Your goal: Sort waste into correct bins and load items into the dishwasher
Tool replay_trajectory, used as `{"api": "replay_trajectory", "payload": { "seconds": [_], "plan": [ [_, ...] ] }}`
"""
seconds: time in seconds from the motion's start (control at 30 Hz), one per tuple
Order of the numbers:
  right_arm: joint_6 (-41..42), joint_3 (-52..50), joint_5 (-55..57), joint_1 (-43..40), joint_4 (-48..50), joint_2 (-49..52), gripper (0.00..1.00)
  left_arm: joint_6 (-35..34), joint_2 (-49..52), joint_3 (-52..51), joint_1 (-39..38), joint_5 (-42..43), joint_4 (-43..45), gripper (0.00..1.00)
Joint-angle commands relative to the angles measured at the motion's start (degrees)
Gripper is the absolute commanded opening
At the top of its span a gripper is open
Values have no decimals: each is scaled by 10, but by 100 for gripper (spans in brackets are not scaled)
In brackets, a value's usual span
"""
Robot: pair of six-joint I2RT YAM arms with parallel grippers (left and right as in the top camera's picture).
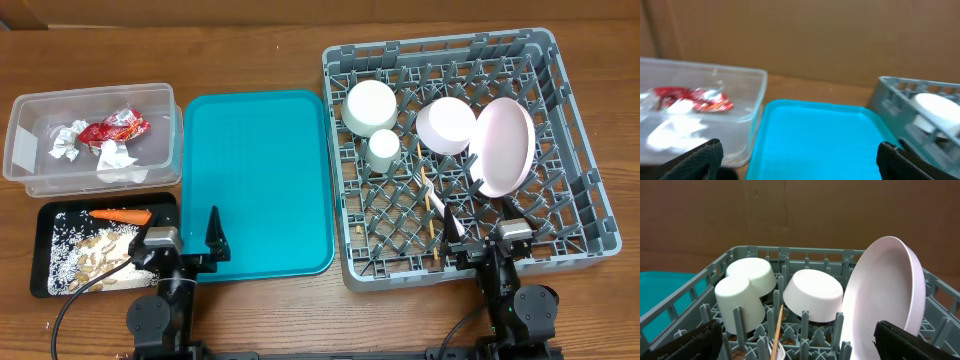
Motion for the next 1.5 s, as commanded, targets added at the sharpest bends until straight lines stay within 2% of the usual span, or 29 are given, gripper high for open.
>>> {"api": "replay_trajectory", "payload": {
  "seconds": [0.0, 0.1, 0.23, 1.47],
  "plan": [
    [-3, -6, -1, -3, 3, -6, 100, -3, -8, -6, -4, -73, -20, 100],
    [-3, -6, -1, -3, 3, -6, 100, 46, -8, -6, -14, -74, -19, 100],
    [-3, -6, -1, -3, 3, -6, 100, 61, -8, -6, -30, -74, -19, 100],
    [-3, -6, -1, -3, 3, -6, 100, 61, -7, -6, -37, -64, -19, 100]
  ]
}}
